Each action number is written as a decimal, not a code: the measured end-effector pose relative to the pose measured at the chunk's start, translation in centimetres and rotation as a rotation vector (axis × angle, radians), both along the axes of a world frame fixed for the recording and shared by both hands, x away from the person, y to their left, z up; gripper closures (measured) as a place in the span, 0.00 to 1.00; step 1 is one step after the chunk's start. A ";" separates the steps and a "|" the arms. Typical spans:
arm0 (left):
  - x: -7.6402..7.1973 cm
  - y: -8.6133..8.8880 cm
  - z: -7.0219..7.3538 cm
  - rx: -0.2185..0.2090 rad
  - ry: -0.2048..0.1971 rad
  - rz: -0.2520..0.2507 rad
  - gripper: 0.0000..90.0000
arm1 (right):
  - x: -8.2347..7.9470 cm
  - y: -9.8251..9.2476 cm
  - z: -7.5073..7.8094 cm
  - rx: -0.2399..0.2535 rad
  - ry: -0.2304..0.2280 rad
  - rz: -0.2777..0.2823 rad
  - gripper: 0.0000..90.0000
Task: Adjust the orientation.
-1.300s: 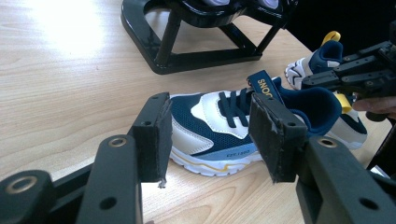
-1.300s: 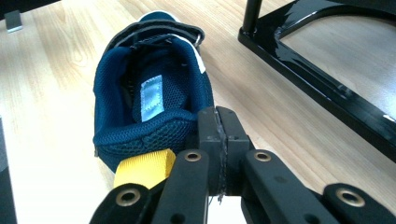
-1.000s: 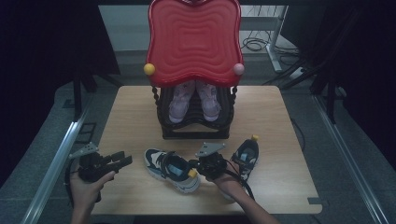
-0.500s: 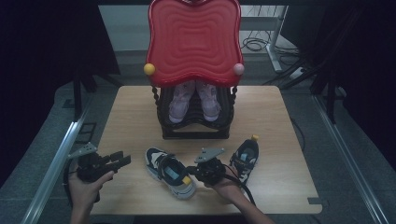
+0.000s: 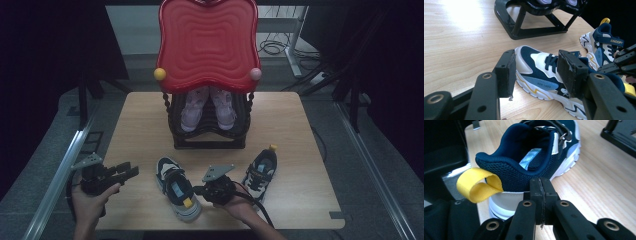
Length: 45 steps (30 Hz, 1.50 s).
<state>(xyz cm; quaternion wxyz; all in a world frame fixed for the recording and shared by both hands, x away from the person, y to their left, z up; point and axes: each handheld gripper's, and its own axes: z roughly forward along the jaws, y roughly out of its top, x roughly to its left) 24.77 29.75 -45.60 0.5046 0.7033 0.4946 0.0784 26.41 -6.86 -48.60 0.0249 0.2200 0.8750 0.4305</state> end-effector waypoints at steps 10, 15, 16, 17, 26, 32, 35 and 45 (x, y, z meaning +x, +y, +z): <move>-0.1 0.1 0.0 -0.002 0.001 0.001 0.55 | -1.3 -0.5 -1.1 0.021 0.029 0.043 1.00; -0.1 0.1 0.1 0.001 0.001 0.000 0.55 | -1.7 0.2 -1.6 0.027 0.043 0.073 1.00; -0.1 0.1 0.1 0.001 0.001 0.001 0.55 | -1.7 0.4 -1.7 0.029 0.044 0.080 1.00; -0.1 0.2 0.1 -0.001 0.003 0.000 0.55 | -1.8 0.7 -1.7 0.033 0.046 0.086 1.00; -0.2 0.4 0.2 -0.009 0.000 0.003 0.55 | -1.8 3.2 -2.4 0.069 0.069 0.128 1.00; -0.3 0.5 0.2 -0.012 -0.002 0.004 0.54 | -1.7 4.3 -2.6 0.077 0.065 0.141 1.00; -0.3 0.5 0.2 -0.012 -0.002 0.005 0.54 | -1.7 4.9 -2.6 0.077 0.060 0.153 1.00; -0.5 1.0 0.6 -0.018 -0.012 0.012 0.54 | -1.7 7.3 -2.8 0.084 0.050 0.192 1.00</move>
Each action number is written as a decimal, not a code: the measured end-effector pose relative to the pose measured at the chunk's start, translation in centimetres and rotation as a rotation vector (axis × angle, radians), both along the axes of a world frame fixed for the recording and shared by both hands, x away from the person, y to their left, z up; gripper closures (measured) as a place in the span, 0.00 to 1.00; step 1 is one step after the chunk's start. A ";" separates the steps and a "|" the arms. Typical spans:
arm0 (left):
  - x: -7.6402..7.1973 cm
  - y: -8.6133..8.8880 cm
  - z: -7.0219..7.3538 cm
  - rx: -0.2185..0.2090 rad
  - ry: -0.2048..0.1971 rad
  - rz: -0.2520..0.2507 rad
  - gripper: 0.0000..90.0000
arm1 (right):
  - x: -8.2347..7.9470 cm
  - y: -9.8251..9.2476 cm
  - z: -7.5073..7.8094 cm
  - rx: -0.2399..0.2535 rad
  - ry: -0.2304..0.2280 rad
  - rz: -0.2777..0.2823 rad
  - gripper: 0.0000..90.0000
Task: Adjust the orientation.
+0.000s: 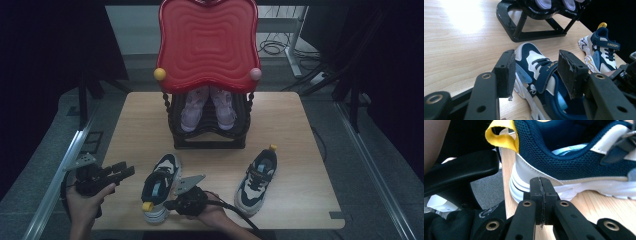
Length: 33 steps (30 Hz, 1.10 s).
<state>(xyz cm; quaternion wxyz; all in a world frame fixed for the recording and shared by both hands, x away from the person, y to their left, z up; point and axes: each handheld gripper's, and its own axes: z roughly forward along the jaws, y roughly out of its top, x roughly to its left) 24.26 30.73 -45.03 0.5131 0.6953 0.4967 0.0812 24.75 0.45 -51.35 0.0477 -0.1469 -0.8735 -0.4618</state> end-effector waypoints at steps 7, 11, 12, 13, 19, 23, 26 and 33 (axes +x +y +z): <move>0.0 0.1 0.1 -0.004 -0.007 -0.005 0.54 | 0.1 1.8 -0.1 0.003 -0.006 0.016 1.00; 0.0 0.2 0.1 -0.007 -0.005 -0.001 0.54 | 0.2 2.6 -0.2 0.009 -0.013 0.016 1.00; -0.1 0.3 0.1 -0.008 -0.005 -0.001 0.54 | 0.2 2.8 -0.2 0.007 -0.019 0.011 1.00; -0.1 0.3 0.2 -0.009 -0.008 -0.001 0.54 | 0.2 2.9 -0.2 0.011 -0.025 0.007 1.00; -0.2 0.5 0.5 -0.014 -0.021 0.000 0.54 | 0.2 3.5 -0.4 0.025 -0.036 -0.006 1.00; 0.0 0.3 0.6 -0.014 -0.021 -0.006 0.54 | 0.3 3.4 0.1 0.050 -0.053 -0.025 1.00; 0.3 0.1 0.6 -0.011 -0.022 -0.013 0.54 | 0.2 2.5 0.8 0.054 -0.074 -0.037 1.00; 1.1 -0.3 0.6 -0.012 -0.023 -0.027 0.54 | 0.1 -3.2 3.2 0.091 -0.108 -0.135 1.00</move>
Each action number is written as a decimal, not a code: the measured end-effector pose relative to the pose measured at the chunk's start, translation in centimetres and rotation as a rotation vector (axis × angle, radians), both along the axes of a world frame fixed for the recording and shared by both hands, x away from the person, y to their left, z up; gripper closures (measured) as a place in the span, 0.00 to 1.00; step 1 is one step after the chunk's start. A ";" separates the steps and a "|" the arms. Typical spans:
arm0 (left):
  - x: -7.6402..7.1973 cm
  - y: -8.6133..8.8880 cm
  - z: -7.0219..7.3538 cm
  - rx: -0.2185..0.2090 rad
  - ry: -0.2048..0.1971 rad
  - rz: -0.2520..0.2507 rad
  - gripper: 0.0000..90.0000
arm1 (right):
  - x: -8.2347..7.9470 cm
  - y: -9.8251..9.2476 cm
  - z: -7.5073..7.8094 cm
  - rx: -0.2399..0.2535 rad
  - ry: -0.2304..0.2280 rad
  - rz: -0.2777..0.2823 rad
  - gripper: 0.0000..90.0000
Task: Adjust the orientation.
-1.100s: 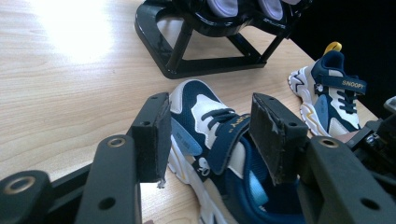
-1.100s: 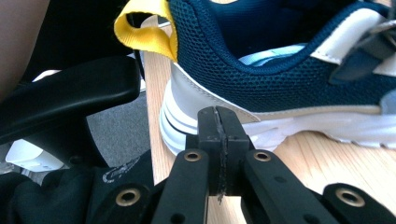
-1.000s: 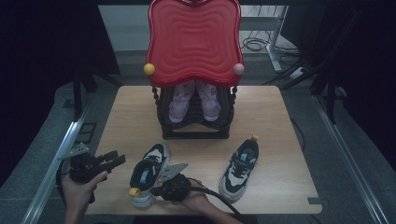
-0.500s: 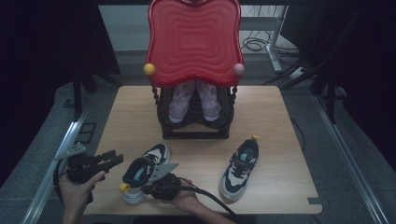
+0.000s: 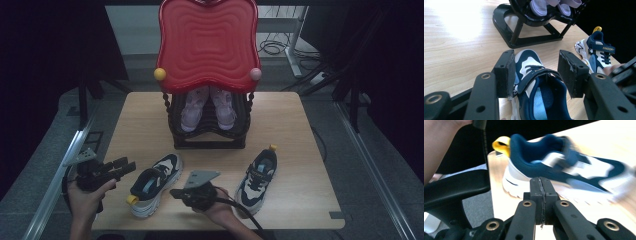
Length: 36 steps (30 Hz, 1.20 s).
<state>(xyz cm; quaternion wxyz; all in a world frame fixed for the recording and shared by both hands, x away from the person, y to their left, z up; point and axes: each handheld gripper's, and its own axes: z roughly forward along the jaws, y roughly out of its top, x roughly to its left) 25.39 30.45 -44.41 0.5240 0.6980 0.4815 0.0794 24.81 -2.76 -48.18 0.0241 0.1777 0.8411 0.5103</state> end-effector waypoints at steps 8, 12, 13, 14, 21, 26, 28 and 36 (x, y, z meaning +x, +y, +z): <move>0.2 -0.4 0.1 0.010 0.000 -0.002 0.53 | 0.3 -7.9 1.3 0.015 -0.005 -0.146 1.00; 0.2 -0.5 0.1 0.010 0.000 -0.003 0.53 | 0.2 -10.6 1.5 0.009 -0.015 -0.198 1.00; 0.2 -0.5 0.0 0.012 0.000 -0.003 0.53 | 0.1 -11.2 1.6 0.002 -0.025 -0.213 1.00; 0.2 -0.5 0.0 0.011 0.002 -0.002 0.53 | 0.0 -12.1 1.7 -0.003 -0.036 -0.231 1.00; 0.2 -0.5 0.0 0.014 0.005 -0.005 0.53 | -0.4 -17.3 2.3 0.020 -0.050 -0.331 1.00; 0.3 -0.5 -0.2 0.016 0.009 -0.002 0.53 | -0.9 -21.1 2.1 0.009 -0.049 -0.401 1.00; 0.3 -0.6 -0.2 0.019 0.010 -0.002 0.53 | -1.2 -22.0 1.8 0.001 -0.047 -0.412 1.00; 0.3 -0.4 -0.2 0.018 0.009 0.004 0.53 | -2.2 -24.5 0.5 0.007 -0.013 -0.472 1.00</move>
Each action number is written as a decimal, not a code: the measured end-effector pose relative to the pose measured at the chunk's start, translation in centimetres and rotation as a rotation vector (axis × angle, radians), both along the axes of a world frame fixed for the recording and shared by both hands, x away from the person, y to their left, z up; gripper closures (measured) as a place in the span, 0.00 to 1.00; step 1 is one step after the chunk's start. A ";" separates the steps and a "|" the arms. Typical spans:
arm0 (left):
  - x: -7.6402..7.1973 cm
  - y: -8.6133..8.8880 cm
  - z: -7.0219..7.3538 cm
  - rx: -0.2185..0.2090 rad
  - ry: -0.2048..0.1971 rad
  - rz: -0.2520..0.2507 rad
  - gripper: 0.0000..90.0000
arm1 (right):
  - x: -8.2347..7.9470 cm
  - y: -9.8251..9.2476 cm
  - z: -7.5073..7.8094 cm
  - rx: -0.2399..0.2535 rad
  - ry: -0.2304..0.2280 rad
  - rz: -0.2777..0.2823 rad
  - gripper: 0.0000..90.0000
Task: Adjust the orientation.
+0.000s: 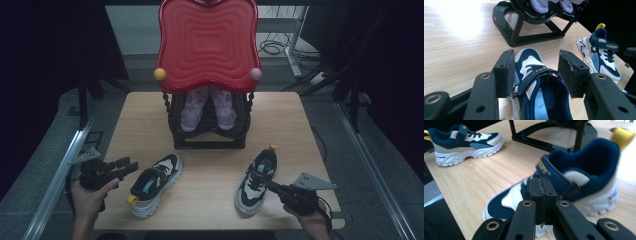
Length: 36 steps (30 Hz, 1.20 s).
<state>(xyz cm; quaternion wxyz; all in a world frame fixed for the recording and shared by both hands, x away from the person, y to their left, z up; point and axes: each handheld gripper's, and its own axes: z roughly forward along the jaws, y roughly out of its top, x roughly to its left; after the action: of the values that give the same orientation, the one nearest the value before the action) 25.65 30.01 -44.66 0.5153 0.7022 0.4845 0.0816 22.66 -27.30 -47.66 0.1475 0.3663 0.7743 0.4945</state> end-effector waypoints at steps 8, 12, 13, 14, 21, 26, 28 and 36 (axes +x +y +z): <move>-0.2 -0.2 -0.1 0.007 0.004 -0.007 0.53 | -0.9 -2.2 -1.3 -0.019 0.032 -0.045 1.00; -0.3 -0.2 0.1 0.009 -0.002 -0.003 0.53 | -1.0 -2.9 -2.4 -0.051 0.060 -0.051 1.00; -0.3 -0.3 0.1 0.008 -0.004 -0.003 0.53 | -1.0 -3.0 -2.6 -0.059 0.068 -0.055 1.00; -0.4 -0.3 0.1 0.011 -0.006 -0.005 0.53 | -1.0 -3.1 -2.8 -0.059 0.075 -0.056 1.00; -0.5 -0.4 0.0 0.011 0.001 -0.011 0.52 | -1.1 -3.5 -3.9 -0.087 0.103 -0.060 1.00; -0.5 -0.3 -0.2 0.010 0.007 -0.010 0.52 | -0.8 -3.2 -4.1 -0.103 0.106 -0.045 1.00; -0.5 -0.2 -0.2 0.011 0.009 -0.008 0.52 | -0.7 -3.0 -4.2 -0.117 0.108 -0.035 1.00; -0.7 -0.2 -0.1 0.010 0.006 -0.006 0.52 | -0.5 -2.7 -4.5 -0.125 0.117 -0.008 1.00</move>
<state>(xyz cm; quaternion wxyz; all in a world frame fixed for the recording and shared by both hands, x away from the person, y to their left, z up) 24.94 29.82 -44.80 0.5104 0.7066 0.4835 0.0801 22.13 -30.03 -52.11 0.1265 0.3875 0.8097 0.4222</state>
